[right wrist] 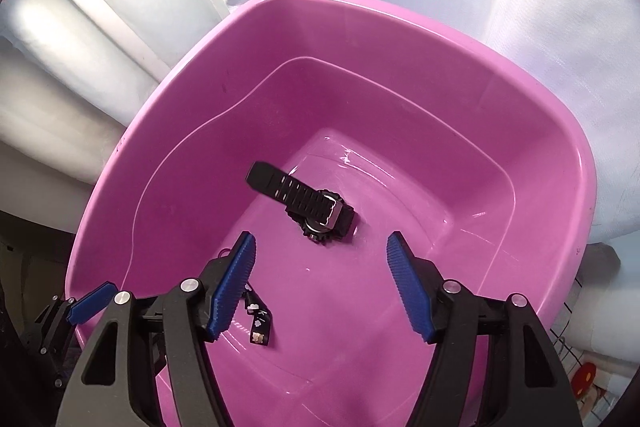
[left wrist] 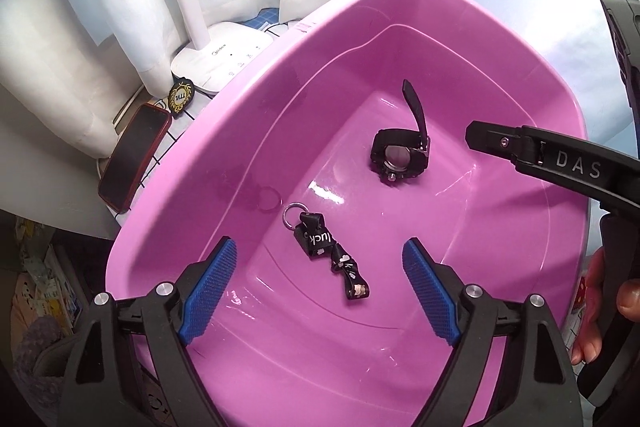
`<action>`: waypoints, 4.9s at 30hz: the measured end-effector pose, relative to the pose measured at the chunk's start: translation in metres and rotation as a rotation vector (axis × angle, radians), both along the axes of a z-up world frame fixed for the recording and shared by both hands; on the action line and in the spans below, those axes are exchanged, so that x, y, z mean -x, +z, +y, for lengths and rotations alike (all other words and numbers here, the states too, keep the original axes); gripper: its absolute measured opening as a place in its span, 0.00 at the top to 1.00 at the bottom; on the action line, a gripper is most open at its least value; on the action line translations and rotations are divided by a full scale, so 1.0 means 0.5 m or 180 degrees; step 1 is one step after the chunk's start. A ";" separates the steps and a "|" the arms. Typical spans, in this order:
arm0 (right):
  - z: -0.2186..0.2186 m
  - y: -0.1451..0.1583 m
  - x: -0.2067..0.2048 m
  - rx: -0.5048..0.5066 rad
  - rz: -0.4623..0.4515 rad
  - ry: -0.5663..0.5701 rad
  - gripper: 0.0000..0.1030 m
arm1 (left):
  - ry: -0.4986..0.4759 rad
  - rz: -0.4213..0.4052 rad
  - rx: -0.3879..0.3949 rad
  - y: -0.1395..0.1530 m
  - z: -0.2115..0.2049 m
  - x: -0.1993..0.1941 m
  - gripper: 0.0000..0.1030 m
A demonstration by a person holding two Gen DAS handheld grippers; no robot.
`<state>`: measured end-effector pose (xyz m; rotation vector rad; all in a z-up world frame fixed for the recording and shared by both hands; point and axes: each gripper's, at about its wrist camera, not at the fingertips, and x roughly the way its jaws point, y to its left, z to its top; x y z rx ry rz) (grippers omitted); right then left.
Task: Organize jewelry
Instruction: 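Withdraw both open tools from the tub back over the table, then reach the left tool to the silver bangle while the right tool reaches the pearl claw clip, then close the left tool on the bangle while the right tool grips the pearl clip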
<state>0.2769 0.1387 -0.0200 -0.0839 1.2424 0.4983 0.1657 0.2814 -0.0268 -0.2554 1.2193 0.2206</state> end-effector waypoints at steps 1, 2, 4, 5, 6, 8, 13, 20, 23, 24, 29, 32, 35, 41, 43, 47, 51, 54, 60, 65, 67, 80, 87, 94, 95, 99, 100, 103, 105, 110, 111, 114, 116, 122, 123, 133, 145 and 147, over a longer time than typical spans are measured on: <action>0.002 0.003 0.004 0.0008 -0.0022 -0.0008 0.35 | -0.0007 -0.0019 -0.0007 0.003 -0.001 0.004 0.18; 0.004 0.006 0.011 0.0024 -0.0045 -0.0020 0.35 | -0.0015 -0.0033 -0.0014 0.008 -0.003 0.008 0.18; -0.001 0.013 0.013 0.0038 -0.0094 -0.0039 0.30 | -0.0031 -0.0061 -0.0025 0.017 -0.004 0.015 0.17; -0.002 0.018 0.017 0.0031 -0.0113 -0.0039 0.30 | -0.0044 -0.0084 -0.0033 0.022 -0.006 0.020 0.17; -0.005 0.022 0.021 0.0021 -0.0139 -0.0044 0.30 | -0.0058 -0.0110 -0.0046 0.028 -0.007 0.025 0.17; -0.015 0.033 0.029 -0.0011 -0.0204 -0.0076 0.30 | -0.0087 -0.0170 -0.0071 0.040 -0.008 0.037 0.15; -0.041 0.059 0.065 -0.0137 -0.0302 -0.0127 0.28 | -0.0161 -0.0314 -0.0118 0.072 -0.018 0.068 0.12; -0.096 0.088 0.139 -0.0375 -0.0422 -0.0215 0.28 | -0.0377 -0.0503 -0.0239 0.117 -0.047 0.113 0.08; -0.148 0.099 0.174 -0.0501 -0.0478 -0.0388 0.27 | -0.0479 -0.0597 -0.0259 0.136 -0.065 0.137 0.07; -0.167 0.103 0.189 -0.0543 -0.0523 -0.0444 0.27 | -0.0526 -0.0626 -0.0256 0.141 -0.072 0.145 0.07; -0.279 0.127 0.276 -0.0651 -0.0750 -0.0819 0.25 | -0.0845 -0.0775 -0.0204 0.162 -0.125 0.175 0.07; -0.349 0.119 0.338 -0.0731 -0.0812 -0.1046 0.24 | -0.1055 -0.0855 -0.0136 0.168 -0.169 0.186 0.07; -0.424 0.093 0.401 -0.0678 -0.0817 -0.1290 0.24 | -0.1291 -0.0924 -0.0086 0.170 -0.224 0.199 0.06; -0.613 0.039 0.555 -0.0500 -0.0879 -0.1958 0.24 | -0.1797 -0.0983 -0.0003 0.156 -0.355 0.231 0.06; -0.678 0.028 0.607 -0.0439 -0.0908 -0.2184 0.24 | -0.1919 -0.0984 0.0041 0.145 -0.398 0.242 0.06; -0.783 -0.003 0.702 -0.0246 -0.0907 -0.2561 0.24 | -0.2096 -0.0898 0.0129 0.104 -0.484 0.264 0.06; -0.860 -0.059 0.772 -0.0117 -0.0798 -0.2725 0.24 | -0.2109 -0.0705 0.0266 0.033 -0.553 0.281 0.06; -0.898 -0.111 0.795 -0.0059 -0.0625 -0.2743 0.24 | -0.2035 -0.0487 0.0327 -0.028 -0.595 0.297 0.06; -0.946 -0.206 0.811 -0.0055 -0.0442 -0.2585 0.24 | -0.1895 -0.0263 0.0195 -0.117 -0.664 0.330 0.06; -0.960 -0.256 0.802 -0.0071 -0.0383 -0.2293 0.24 | -0.1703 -0.0160 0.0164 -0.164 -0.696 0.348 0.06; -0.968 -0.271 0.797 -0.0139 -0.0372 -0.2221 0.24 | -0.1636 -0.0134 0.0159 -0.180 -0.705 0.351 0.06; -0.934 -0.328 0.766 -0.0087 -0.0516 -0.1828 0.24 | -0.1435 -0.0211 0.0044 -0.265 -0.748 0.326 0.06; -0.930 -0.350 0.746 0.0052 -0.0499 -0.1792 0.24 | -0.1483 -0.0202 -0.0011 -0.297 -0.775 0.306 0.06; -0.918 -0.361 0.736 0.0168 -0.0579 -0.1715 0.24 | -0.1494 -0.0213 -0.0012 -0.312 -0.785 0.287 0.06; -0.916 -0.361 0.734 0.0196 -0.0596 -0.1708 0.24 | -0.1488 -0.0218 -0.0020 -0.313 -0.785 0.286 0.06; -0.910 -0.365 0.729 0.0301 -0.0664 -0.1680 0.24 | -0.1467 -0.0234 -0.0053 -0.318 -0.783 0.282 0.06; -0.907 -0.366 0.727 0.0339 -0.0679 -0.1668 0.24 | -0.1475 -0.0241 -0.0071 -0.319 -0.784 0.280 0.06; -0.901 -0.369 0.723 0.0425 -0.0715 -0.1624 0.21 | -0.1485 -0.0263 -0.0148 -0.320 -0.790 0.277 0.06; -0.895 -0.373 0.721 0.0494 -0.0742 -0.1595 0.19 | -0.1500 -0.0275 -0.0225 -0.323 -0.796 0.276 0.06; -0.890 -0.379 0.718 0.0491 -0.0796 -0.1559 0.10 | -0.1462 -0.0415 -0.0286 -0.323 -0.801 0.283 0.05; -0.892 -0.381 0.716 0.0478 -0.0795 -0.1575 0.08 | -0.1462 -0.0448 -0.0289 -0.323 -0.801 0.284 0.05; -0.890 -0.381 0.713 0.0498 -0.0820 -0.1584 0.08 | -0.1454 -0.0506 -0.0296 -0.322 -0.802 0.289 0.05; -0.890 -0.382 0.712 0.0489 -0.0868 -0.1591 0.08 | -0.1434 -0.0532 -0.0300 -0.322 -0.803 0.291 0.05; -0.893 -0.384 0.705 0.0466 -0.0935 -0.1551 0.08 | -0.1433 -0.0705 -0.0325 -0.325 -0.802 0.304 0.05; -0.893 -0.383 0.703 0.0466 -0.0919 -0.1552 0.08 | -0.1432 -0.0712 -0.0320 -0.324 -0.801 0.307 0.05; -0.874 -0.373 0.723 0.0449 -0.1073 -0.1434 0.42 | -0.1385 -0.0797 -0.0302 -0.314 -0.784 0.320 0.25; -0.887 -0.369 0.736 0.0202 -0.1031 -0.1516 0.42 | -0.1456 -0.0754 -0.0244 -0.297 -0.775 0.332 0.53; -0.889 -0.368 0.739 0.0162 -0.1019 -0.1536 0.42 | -0.1439 -0.0750 -0.0216 -0.290 -0.766 0.335 0.53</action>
